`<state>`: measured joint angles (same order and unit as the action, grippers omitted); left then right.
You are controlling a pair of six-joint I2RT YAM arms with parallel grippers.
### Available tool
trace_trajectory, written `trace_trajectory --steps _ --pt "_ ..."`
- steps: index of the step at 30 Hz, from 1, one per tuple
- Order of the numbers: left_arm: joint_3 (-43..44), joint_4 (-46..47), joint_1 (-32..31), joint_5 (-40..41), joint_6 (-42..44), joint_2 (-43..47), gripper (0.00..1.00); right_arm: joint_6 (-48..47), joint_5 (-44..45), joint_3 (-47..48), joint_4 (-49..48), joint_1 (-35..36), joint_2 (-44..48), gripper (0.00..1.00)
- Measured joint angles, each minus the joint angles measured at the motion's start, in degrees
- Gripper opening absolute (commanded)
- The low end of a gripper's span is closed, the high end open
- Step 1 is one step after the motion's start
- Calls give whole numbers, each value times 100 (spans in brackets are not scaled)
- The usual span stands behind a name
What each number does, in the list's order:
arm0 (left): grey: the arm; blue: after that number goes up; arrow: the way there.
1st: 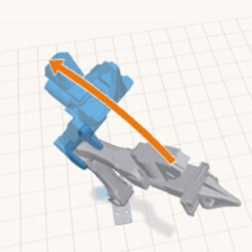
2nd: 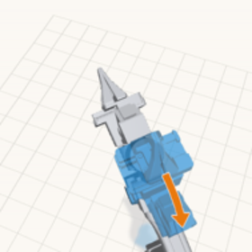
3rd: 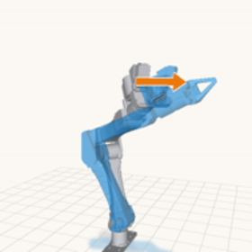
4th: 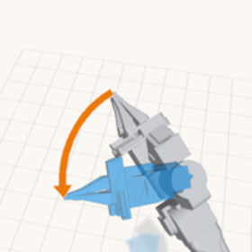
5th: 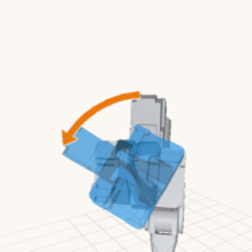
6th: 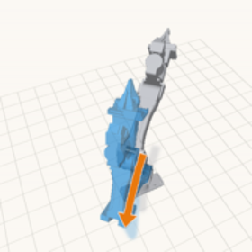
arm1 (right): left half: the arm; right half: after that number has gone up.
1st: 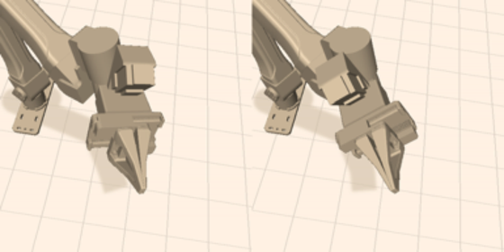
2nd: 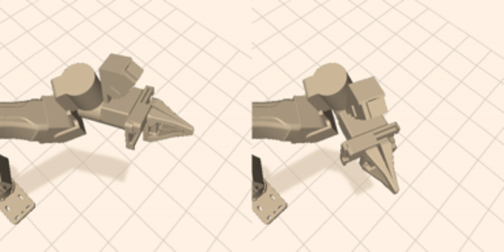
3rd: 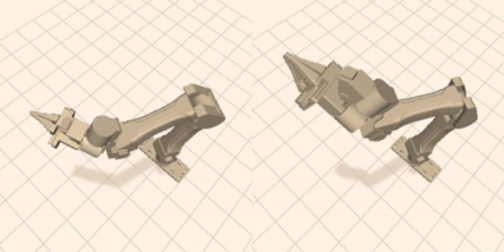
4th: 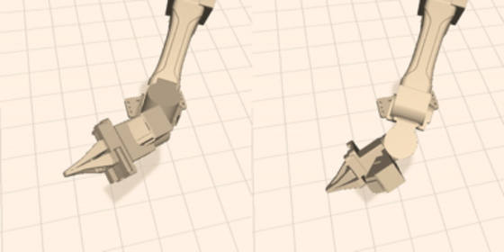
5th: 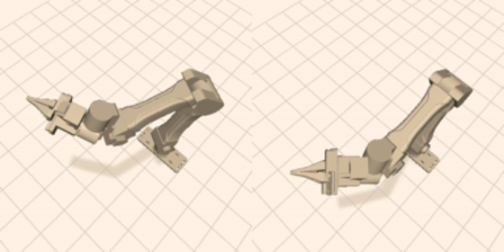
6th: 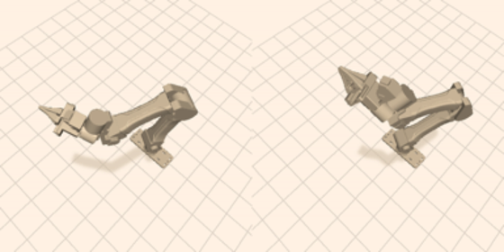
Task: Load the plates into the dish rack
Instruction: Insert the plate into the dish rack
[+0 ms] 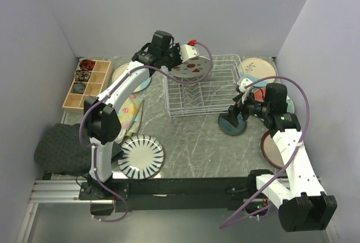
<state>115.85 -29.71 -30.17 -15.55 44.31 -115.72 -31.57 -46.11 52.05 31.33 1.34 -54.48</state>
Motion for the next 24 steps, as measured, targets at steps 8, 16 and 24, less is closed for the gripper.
trace_trajectory --steps 8,16,24 --pt "20 -7 4 7 -2 -59 1 -4 0 0 0 0 -15 100" --pt "20 70 11 42 -177 -245 1 -9 2 0 2 0 -15 100" --pt "-37 223 15 111 -479 -435 5 -35 13 0 4 0 -17 100"
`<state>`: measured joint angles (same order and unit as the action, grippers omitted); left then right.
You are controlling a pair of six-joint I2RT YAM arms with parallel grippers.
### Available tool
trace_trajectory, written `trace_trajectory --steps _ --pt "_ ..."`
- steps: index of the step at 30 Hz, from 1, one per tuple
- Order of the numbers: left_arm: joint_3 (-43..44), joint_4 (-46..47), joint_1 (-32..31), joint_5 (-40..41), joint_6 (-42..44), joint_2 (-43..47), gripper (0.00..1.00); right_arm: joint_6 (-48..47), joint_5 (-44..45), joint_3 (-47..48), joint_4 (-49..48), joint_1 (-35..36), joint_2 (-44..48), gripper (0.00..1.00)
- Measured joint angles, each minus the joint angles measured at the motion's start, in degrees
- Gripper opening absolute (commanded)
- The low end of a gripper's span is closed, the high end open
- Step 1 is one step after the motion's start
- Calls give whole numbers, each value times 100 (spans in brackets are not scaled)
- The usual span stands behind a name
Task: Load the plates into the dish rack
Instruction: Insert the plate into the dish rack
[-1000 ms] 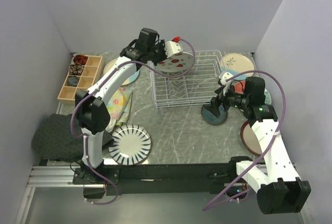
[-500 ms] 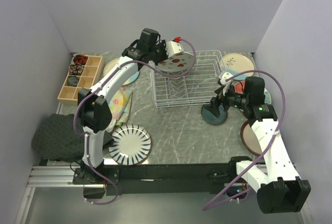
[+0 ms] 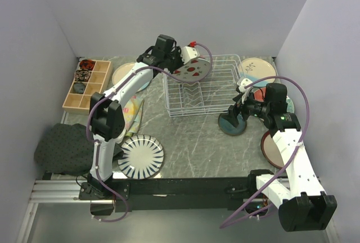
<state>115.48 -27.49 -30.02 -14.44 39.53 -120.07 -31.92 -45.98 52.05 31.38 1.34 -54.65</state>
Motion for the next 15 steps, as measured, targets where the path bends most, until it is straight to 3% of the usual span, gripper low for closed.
trace_trajectory --steps 4,15 --pt "-63 116 0 66 -149 0 13 -13 7 0 -2 0 0 100" --pt "-190 164 0 87 -413 -94 20 -31 9 0 0 0 0 100"
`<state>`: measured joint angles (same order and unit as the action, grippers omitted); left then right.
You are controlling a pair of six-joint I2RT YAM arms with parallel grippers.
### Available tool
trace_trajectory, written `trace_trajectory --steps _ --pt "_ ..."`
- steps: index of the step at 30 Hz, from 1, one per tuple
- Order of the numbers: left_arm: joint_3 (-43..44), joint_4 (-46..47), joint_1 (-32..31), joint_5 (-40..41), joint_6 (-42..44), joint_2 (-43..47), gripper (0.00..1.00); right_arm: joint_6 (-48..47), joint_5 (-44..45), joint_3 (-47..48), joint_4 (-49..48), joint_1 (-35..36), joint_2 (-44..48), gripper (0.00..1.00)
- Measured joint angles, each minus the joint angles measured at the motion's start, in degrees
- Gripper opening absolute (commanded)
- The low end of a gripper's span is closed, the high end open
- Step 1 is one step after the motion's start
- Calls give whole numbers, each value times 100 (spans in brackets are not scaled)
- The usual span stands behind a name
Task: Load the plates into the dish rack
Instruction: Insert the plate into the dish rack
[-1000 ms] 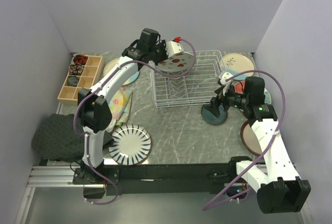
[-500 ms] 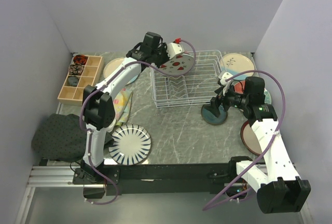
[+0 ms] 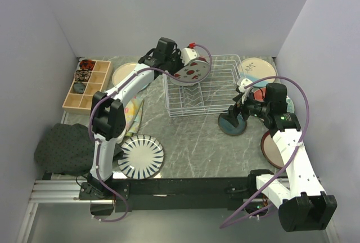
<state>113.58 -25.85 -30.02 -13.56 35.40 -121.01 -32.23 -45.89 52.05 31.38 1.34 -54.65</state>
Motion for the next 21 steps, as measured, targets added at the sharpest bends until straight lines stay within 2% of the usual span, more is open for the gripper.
trace_trajectory --steps 5,14,18,21 --pt "0 238 0 -9 -61 0 27 -7 2 0 2 0 0 100" --pt "0 691 22 -22 -179 9 33 -26 22 0 2 0 0 100" --pt "2 721 22 -85 -267 35 44 -26 37 0 2 2 0 100" --pt "2 734 22 -190 -393 127 57 -31 42 0 2 0 0 100"
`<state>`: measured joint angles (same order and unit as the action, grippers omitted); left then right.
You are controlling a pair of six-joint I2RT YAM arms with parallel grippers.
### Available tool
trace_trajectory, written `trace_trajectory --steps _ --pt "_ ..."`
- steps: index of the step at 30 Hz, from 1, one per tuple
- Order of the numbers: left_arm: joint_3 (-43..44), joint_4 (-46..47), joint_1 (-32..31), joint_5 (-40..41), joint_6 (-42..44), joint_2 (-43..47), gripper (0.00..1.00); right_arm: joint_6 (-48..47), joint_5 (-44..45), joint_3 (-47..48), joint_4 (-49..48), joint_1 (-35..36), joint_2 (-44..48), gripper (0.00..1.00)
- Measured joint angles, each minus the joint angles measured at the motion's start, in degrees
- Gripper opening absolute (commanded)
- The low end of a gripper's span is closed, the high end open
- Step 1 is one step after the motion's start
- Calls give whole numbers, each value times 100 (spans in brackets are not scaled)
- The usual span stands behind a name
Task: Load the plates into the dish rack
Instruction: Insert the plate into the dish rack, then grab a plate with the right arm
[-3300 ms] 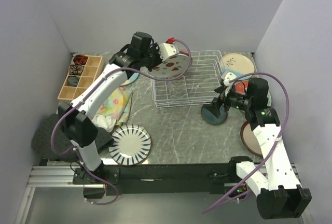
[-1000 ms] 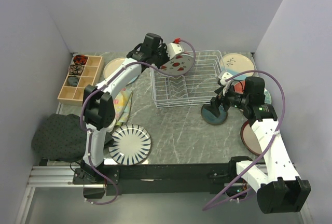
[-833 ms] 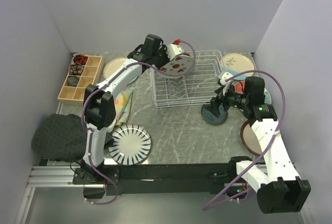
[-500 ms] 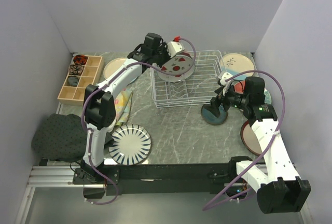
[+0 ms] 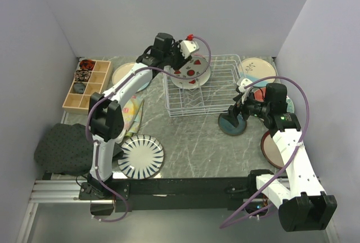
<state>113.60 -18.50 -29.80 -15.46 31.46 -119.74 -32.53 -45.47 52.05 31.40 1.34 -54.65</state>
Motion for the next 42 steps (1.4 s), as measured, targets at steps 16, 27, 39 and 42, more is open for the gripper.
trace_trajectory --steps 16,27,39,42 --pt "-1272 732 11 -673 -1060 2428 99 -382 315 7 264 2 -273 100" --pt "-2643 1460 72 -977 -2719 3783 100 -1346 1257 -203 667 533 -776 100" --pt "-5482 1137 81 -540 -4476 5943 99 -1134 3580 -876 17 1845 -1569 100" --pt "-6255 1266 85 -516 -4789 6382 99 -1040 3985 -909 -72 1939 -1893 100"
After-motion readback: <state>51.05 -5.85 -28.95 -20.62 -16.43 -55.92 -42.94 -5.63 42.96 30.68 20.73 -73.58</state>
